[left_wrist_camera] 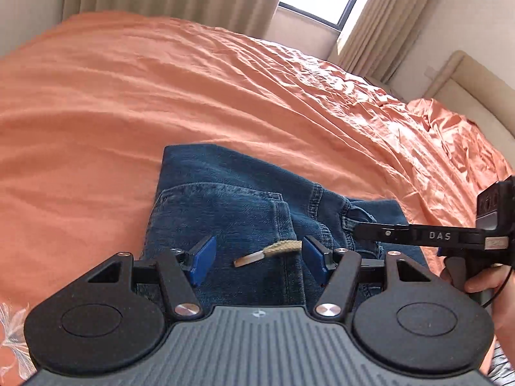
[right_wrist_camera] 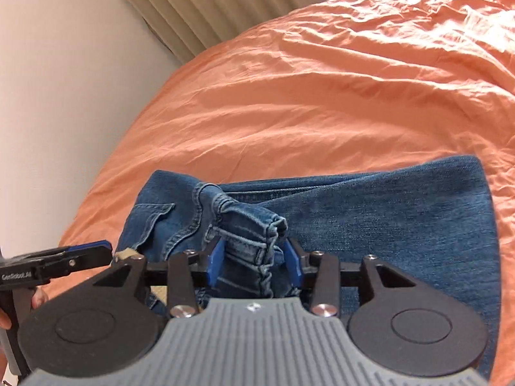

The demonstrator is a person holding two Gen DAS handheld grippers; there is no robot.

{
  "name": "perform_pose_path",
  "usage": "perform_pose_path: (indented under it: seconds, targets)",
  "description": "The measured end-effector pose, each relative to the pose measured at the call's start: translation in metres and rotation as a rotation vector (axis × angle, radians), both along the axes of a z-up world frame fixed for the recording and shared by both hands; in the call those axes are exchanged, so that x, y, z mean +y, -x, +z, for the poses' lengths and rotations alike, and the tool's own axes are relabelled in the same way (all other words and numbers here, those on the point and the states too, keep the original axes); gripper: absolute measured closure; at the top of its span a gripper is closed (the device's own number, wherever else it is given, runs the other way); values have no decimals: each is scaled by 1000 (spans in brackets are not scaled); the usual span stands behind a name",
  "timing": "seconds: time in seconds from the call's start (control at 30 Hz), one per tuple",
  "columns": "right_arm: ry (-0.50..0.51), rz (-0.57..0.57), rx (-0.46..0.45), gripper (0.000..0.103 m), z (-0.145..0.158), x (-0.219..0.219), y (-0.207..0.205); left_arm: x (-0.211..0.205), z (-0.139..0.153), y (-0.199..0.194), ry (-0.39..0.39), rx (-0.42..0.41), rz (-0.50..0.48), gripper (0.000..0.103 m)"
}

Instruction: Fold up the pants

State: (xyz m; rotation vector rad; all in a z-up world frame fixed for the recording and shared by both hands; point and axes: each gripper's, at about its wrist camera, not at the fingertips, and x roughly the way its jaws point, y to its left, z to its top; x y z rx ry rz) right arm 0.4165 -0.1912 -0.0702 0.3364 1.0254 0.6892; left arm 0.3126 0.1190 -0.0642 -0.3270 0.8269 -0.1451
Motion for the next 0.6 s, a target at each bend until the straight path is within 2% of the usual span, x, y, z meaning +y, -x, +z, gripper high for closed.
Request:
perform_pose_path:
  seconds: [0.07,0.13,0.2,0.27,0.33,0.47,0.53,0.6]
  targets:
    - [-5,4,-8,61,-4,7,-1,11,-6,2,57,10,13,32]
    - [0,8,-24,68,-3,11,2,15,-6,6,55,-12,20,32]
    - [17,19,-53,86,9,11,9,21,-7,9,68,-20,31,33]
    - [-5,34,-89,91,30,9,20,26,-7,11,83,-24,42,37]
    - [-35,41,-126,92,56,2,34,27,-4,12,82,-33,39,42]
    - [-150,7,-66,93,85,-21,47,26,5,12,85,-62,39,43]
    - [-136,-31,-27,93,79,-31,47,24,7,9,84,-56,42,43]
    - [-101,-76,28,93,58,-37,44,21,5,3,73,-27,46,43]
